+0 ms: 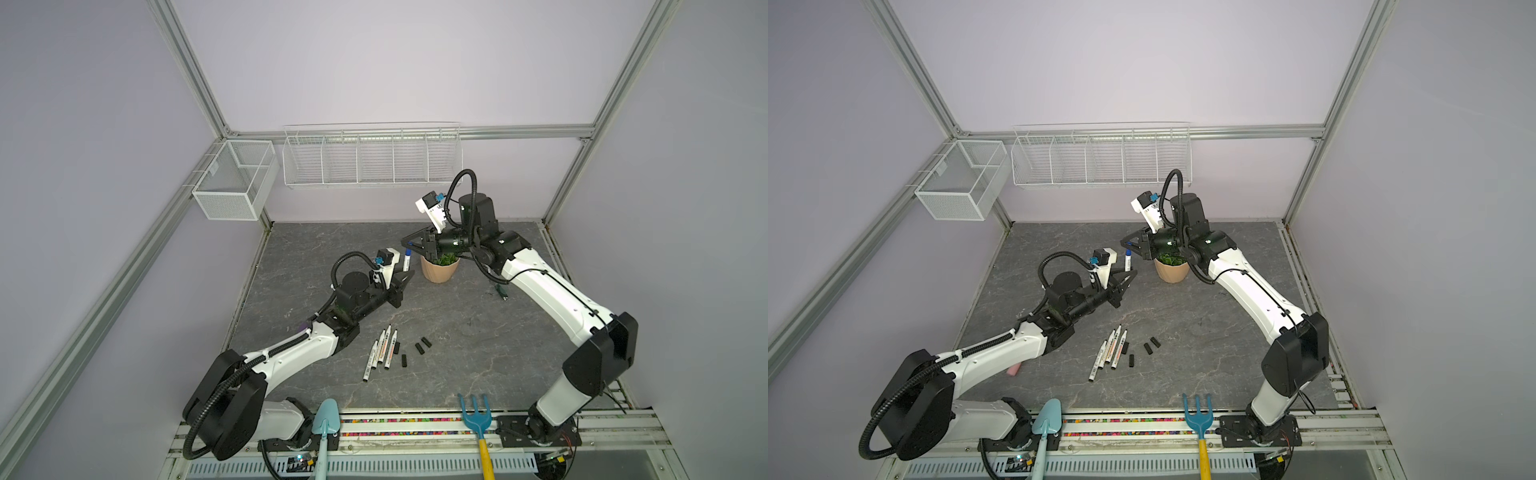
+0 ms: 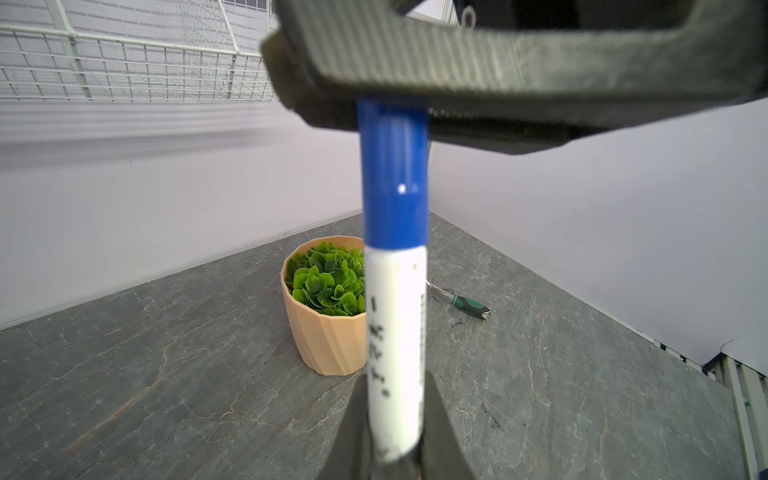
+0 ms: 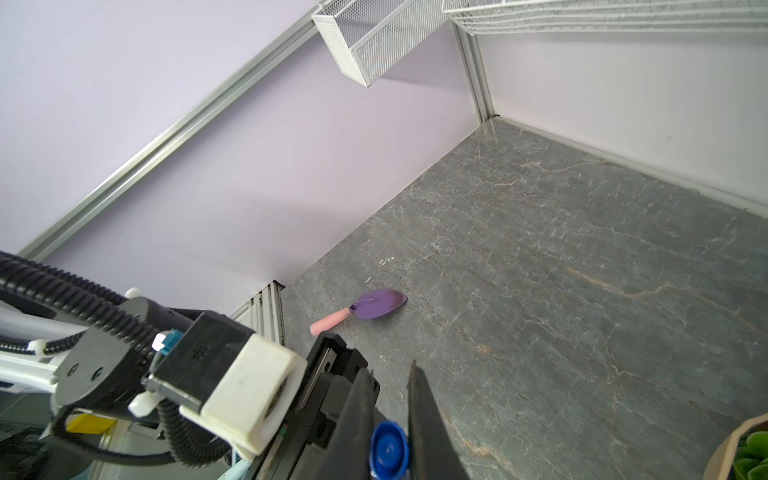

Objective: Insert the pens into the pen caps
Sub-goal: 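Push the blue cap down with the right gripper while the left holds the marker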

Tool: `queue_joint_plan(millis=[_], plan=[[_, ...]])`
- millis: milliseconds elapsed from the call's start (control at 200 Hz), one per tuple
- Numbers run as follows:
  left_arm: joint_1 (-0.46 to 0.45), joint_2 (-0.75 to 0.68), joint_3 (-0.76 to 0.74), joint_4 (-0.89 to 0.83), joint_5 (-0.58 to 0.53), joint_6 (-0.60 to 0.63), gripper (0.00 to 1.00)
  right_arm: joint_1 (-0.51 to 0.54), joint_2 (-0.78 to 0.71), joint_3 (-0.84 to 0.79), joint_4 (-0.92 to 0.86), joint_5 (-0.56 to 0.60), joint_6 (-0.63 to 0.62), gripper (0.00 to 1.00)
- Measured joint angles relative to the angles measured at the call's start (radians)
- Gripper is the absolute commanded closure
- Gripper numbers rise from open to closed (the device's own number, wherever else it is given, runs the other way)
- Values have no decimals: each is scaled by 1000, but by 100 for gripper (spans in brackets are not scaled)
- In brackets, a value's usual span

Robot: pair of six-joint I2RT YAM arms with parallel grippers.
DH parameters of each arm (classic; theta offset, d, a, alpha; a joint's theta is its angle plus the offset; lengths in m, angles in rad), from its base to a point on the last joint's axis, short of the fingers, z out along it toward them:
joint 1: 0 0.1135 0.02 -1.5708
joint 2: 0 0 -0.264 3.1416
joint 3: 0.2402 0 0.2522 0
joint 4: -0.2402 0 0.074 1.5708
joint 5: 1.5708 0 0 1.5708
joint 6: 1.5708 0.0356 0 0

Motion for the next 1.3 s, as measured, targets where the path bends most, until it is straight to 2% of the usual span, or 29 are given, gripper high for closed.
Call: queue_joint_plan(millis=[255,600,770,1050,1300], plan=[[16,42,2,-27,-32,-31,100,-40,121,70,-72,-97,9,93],[22,109,19,-50,-25,-44,100,-32,163,91,-147,-30,-97,93],[22,119,23,-50,-21,-53,100,-42,161,68,-122,-43,-89,93],[26,121,27,-47,36,-101,100,-68,150,27,-82,-115,-51,93],[73,206,116,-9,142,-158,100,-60,161,89,-84,-37,-125,93]])
